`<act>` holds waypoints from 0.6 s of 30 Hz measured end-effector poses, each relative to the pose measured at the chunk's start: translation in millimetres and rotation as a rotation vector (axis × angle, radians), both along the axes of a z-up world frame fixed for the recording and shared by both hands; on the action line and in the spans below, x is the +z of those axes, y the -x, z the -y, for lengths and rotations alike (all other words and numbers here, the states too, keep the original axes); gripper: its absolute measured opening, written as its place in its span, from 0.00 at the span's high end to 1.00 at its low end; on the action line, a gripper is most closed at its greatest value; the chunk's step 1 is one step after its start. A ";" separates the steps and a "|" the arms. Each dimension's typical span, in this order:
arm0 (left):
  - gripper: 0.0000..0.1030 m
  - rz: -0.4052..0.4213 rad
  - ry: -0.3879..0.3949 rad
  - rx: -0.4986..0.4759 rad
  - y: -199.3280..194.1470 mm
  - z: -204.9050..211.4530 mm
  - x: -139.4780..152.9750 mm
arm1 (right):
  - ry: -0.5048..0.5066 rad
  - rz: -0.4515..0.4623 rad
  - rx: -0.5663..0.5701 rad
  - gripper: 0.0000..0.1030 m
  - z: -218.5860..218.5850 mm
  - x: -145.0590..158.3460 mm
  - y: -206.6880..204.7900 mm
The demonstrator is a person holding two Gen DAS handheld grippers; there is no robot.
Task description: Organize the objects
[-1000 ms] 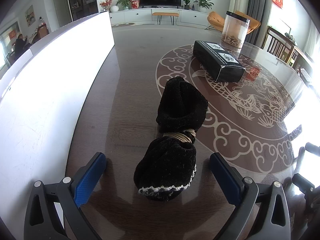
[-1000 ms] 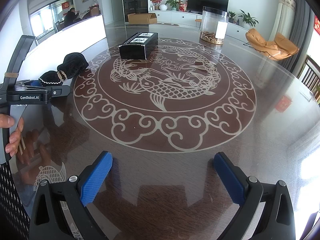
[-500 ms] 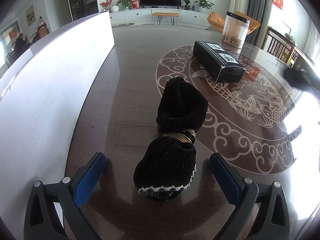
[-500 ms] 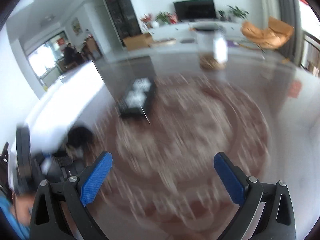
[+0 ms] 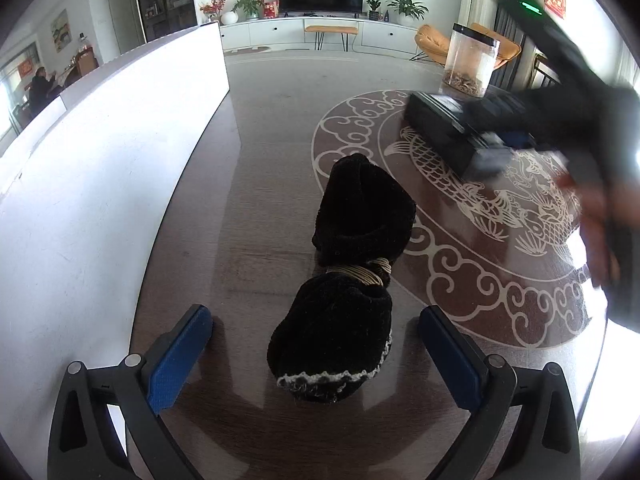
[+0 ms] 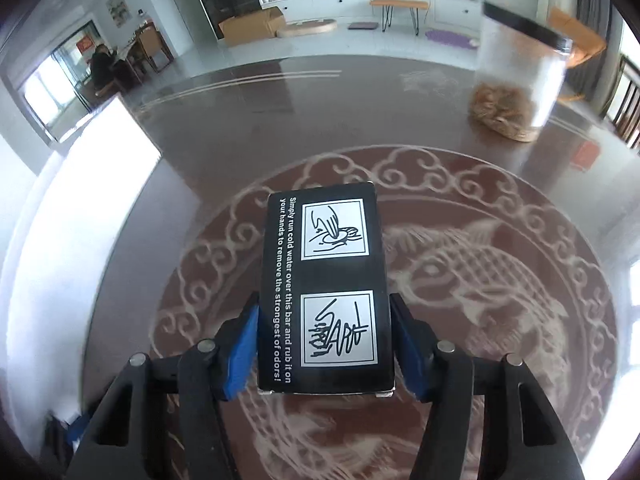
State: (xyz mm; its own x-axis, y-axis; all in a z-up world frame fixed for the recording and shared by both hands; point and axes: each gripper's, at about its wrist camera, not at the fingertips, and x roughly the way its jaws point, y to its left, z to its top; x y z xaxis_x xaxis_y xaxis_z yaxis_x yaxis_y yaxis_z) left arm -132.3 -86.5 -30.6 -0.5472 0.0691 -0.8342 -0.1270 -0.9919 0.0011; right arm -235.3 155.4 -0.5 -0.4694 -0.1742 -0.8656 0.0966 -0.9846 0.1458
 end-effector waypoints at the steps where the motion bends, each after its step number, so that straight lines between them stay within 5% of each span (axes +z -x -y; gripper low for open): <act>1: 0.00 0.000 0.000 0.000 0.0 0.1 -0.1 | -0.001 -0.009 0.017 0.42 -3.4 -0.1 -13.7; 13: 0.00 0.000 0.004 0.005 0.2 -1.2 2.0 | -0.067 -0.100 -0.039 0.42 -53.1 -4.0 -216.4; 18: 0.00 0.135 0.038 -0.067 16.5 -11.1 6.5 | -0.074 -0.046 -0.033 0.38 -62.3 1.8 -228.8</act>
